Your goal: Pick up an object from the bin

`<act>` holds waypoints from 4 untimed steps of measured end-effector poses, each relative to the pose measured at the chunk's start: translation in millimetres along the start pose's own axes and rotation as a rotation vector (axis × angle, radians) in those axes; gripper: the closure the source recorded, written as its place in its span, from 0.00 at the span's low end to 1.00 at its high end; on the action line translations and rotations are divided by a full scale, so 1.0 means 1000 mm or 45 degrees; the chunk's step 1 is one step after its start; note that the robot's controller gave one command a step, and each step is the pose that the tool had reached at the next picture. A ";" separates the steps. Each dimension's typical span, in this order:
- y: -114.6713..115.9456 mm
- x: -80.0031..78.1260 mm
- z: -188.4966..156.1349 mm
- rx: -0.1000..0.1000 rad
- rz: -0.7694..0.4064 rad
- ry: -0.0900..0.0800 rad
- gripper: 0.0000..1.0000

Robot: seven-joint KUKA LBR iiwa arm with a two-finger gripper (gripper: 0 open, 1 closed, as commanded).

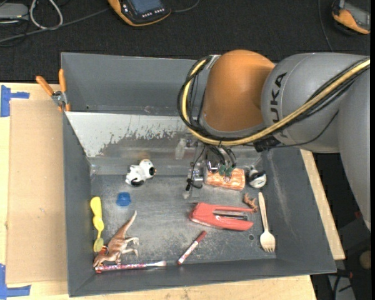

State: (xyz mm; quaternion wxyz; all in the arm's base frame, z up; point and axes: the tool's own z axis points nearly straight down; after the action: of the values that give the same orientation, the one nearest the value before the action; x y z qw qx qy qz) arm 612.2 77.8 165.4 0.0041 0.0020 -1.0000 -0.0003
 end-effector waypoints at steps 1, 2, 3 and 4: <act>0.000 -0.001 -0.005 -0.001 0.002 -0.009 0.00; -0.055 0.030 0.018 -0.002 0.042 -0.006 0.00; -0.076 0.024 0.022 -0.003 -0.112 -0.017 0.00; -0.112 0.063 0.065 -0.002 -0.033 -0.008 0.00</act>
Offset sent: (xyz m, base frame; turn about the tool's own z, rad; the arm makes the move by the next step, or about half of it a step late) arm -0.0324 -0.0618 -0.0192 0.0381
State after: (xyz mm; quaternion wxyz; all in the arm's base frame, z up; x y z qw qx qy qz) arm 549.5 -34.1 100.6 0.0010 0.0150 -0.9999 -0.0011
